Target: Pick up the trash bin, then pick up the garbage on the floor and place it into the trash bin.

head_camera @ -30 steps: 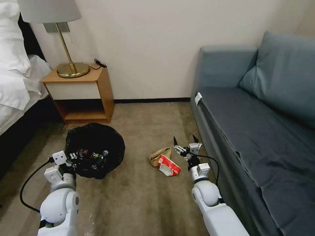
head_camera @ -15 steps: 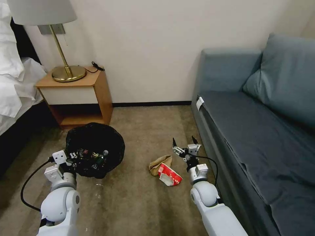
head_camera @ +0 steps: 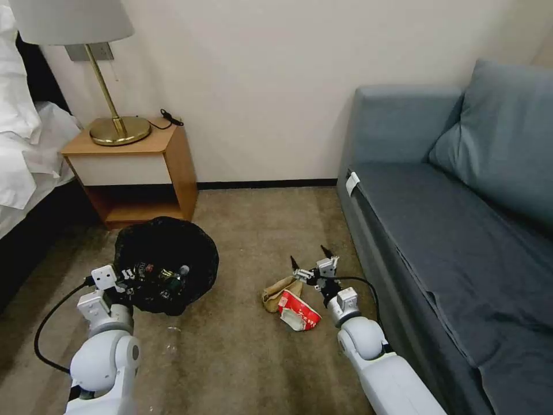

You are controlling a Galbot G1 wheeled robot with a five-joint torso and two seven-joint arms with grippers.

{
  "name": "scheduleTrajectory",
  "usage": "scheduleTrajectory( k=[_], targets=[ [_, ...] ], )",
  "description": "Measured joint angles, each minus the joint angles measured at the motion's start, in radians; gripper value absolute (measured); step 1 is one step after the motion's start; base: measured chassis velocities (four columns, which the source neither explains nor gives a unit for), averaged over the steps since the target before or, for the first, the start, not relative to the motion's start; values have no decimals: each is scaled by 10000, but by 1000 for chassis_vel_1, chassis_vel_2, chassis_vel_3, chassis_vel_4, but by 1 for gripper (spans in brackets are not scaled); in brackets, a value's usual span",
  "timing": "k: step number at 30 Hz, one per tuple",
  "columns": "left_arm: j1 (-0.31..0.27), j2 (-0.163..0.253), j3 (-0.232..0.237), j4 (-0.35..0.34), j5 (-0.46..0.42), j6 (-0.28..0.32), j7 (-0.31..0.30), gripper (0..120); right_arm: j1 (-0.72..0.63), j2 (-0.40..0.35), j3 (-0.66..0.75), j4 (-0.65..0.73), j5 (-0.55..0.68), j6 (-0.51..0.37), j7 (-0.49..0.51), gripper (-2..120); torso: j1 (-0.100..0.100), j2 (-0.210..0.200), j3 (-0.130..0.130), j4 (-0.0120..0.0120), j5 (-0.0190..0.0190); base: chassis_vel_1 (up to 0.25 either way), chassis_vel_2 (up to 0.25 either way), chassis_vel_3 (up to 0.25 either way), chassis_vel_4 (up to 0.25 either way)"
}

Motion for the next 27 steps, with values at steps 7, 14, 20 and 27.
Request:
scheduleTrajectory(
  k=[7, 14, 20, 27],
  targets=[
    [-31, -65, 34, -6, 176, 37, 9, 4, 762, -451, -455, -826, 92, -1350, -1142, 100, 0, 0, 0, -1, -1, 0, 0, 0, 0],
    [-122, -180, 87, 101, 371, 47, -5, 4, 1166, -441, -791, -1787, -119, -1947, -1519, 100, 0, 1, 0, -1, 0, 0, 0, 0, 0],
    [-157, -261, 130, 128, 457, 47, -14, 4, 1410, -291, -880, -2503, -399, -2360, -1890, 100, 0, 0, 0, -1, 0, 0, 0, 0, 0],
    [-166, -265, 48, 100, 431, 58, -85, 4, 1573, -199, -791, -3155, -963, -2732, -2684, 100, 0, 1, 0, -1, 0, 0, 0, 0, 0]
  ],
)
